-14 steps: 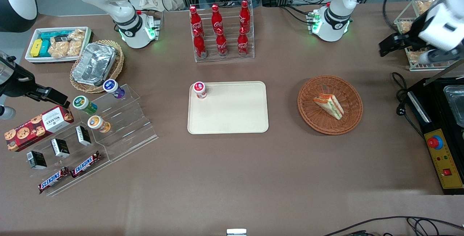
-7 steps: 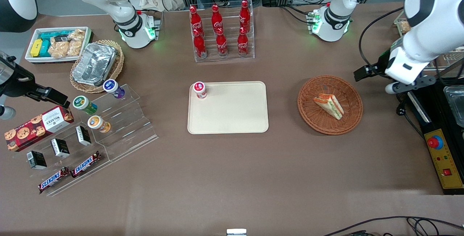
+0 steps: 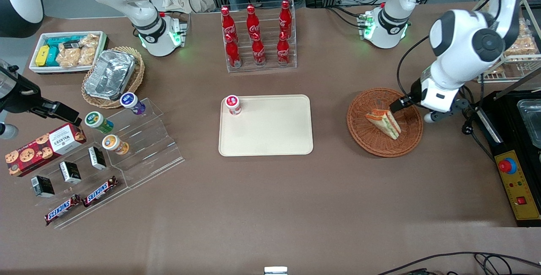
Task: Place sandwich from basket to tray
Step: 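Lower the left gripper around the sandwich and close on it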
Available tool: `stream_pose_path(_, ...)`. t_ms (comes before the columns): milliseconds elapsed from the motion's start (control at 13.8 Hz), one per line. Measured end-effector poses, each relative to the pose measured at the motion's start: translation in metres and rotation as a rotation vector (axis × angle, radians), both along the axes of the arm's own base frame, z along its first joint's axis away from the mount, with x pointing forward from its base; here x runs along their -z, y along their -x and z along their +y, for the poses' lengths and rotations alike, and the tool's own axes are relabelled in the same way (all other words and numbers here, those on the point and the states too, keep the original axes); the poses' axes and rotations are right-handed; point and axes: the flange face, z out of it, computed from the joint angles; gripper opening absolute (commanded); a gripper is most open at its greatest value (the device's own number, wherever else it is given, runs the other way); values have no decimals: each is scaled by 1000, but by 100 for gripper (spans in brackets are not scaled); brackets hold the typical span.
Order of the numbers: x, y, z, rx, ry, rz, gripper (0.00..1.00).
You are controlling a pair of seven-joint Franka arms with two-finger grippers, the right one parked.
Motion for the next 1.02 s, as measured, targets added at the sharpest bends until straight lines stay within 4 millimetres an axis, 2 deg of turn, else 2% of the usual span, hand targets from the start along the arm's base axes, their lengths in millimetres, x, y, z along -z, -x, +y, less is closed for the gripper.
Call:
stream_pose_path(291, 37, 3, 1, -46, -10, 38, 100)
stream_pose_path(1018, 94, 1, 0, -145, -22, 42, 100)
